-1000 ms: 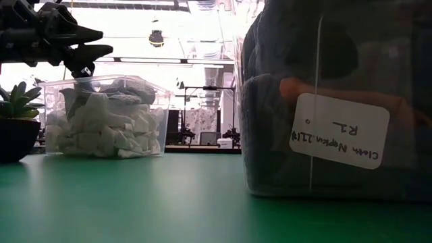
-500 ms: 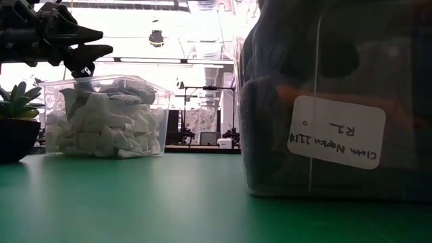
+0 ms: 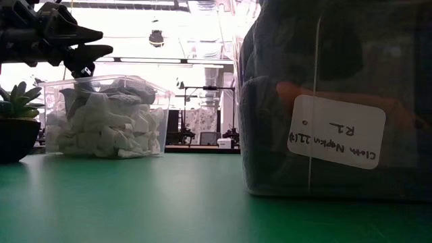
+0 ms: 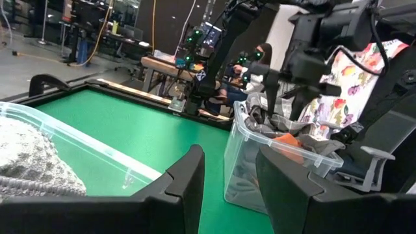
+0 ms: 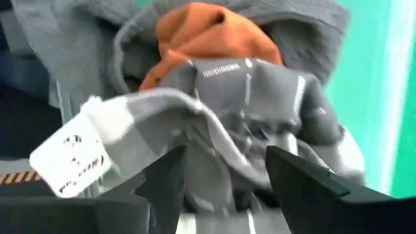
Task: Sort towels by color in basket
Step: Adjust the gray checkered towel
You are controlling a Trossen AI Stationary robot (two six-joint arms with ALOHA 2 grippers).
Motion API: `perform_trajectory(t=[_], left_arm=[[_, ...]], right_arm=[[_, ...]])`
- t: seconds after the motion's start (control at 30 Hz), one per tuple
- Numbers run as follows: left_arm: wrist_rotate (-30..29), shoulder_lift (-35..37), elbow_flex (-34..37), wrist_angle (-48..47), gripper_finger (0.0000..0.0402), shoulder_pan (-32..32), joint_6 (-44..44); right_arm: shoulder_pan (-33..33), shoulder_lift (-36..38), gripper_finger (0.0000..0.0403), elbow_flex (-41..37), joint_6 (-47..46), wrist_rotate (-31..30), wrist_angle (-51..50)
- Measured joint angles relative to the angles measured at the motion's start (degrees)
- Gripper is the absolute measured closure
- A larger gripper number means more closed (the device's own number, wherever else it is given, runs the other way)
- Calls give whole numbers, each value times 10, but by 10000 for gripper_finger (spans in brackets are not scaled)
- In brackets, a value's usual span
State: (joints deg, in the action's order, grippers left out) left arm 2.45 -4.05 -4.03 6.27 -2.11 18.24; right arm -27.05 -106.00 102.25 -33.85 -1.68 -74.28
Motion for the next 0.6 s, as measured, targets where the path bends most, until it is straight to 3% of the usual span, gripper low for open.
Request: perform_trajectory(t=[0.27, 0.47, 0.6], left_arm=[[0, 0, 0, 2, 272, 0, 11], [0, 0, 0, 2, 272, 0, 11], [0, 0, 0, 4, 272, 0, 11]], right_arm=[[-20, 0, 154, 21, -8, -30, -162], [-38, 4, 154, 17, 9, -33, -130], [-43, 24, 154, 17, 7, -37, -53]])
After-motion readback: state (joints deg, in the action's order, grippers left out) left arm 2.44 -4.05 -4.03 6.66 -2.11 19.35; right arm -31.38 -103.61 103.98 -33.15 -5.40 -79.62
